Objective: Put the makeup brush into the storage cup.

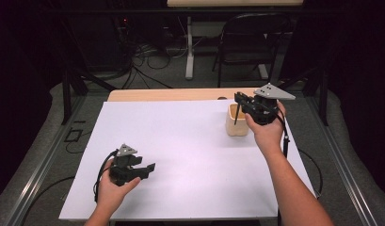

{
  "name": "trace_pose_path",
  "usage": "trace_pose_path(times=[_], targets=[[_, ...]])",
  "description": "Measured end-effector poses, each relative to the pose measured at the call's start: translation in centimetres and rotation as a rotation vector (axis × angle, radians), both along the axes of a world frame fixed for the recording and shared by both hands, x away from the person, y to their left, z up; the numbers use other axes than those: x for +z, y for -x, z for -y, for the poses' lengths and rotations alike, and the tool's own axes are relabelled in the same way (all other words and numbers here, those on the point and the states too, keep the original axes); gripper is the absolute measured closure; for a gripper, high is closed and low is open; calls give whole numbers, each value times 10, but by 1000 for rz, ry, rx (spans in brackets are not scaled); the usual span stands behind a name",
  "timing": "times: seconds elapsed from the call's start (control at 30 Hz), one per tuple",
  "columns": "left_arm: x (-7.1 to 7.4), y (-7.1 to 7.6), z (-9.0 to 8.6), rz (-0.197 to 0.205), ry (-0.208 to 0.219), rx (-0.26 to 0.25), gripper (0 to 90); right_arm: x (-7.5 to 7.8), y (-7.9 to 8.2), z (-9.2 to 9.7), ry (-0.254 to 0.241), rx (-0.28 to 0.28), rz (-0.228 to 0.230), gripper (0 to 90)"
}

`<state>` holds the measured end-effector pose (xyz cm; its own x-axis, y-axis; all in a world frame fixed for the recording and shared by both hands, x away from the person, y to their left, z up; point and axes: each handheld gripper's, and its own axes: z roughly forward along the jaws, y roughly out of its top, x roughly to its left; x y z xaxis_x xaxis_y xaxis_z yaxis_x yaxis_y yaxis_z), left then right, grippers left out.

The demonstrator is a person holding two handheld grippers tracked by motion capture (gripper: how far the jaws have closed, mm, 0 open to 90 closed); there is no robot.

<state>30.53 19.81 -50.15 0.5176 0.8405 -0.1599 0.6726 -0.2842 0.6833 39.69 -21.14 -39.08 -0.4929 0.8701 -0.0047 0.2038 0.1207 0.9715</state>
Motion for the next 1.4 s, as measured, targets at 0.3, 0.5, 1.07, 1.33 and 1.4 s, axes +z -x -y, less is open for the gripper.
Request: trace_pose_path(times=[0.3, 0.5, 1.07, 1.33, 1.4], targets=[[-1, -1, -1, 3, 1, 6, 386, 5, -9, 1, 2, -22, 5, 840], [-1, -1, -1, 4, 1, 8, 386, 4, -19, 4, 5, -55, -7, 840], [-2, -1, -4, -6, 2, 7, 386, 2, -34, 5, 17, -106, -6, 840], [-2, -2, -5, -8, 7, 10, 386, -4, -40, 5, 31, -121, -17, 840], [-2, -2, -5, -7, 6, 10, 386, -5, -41, 4, 36, -120, -20, 840]])
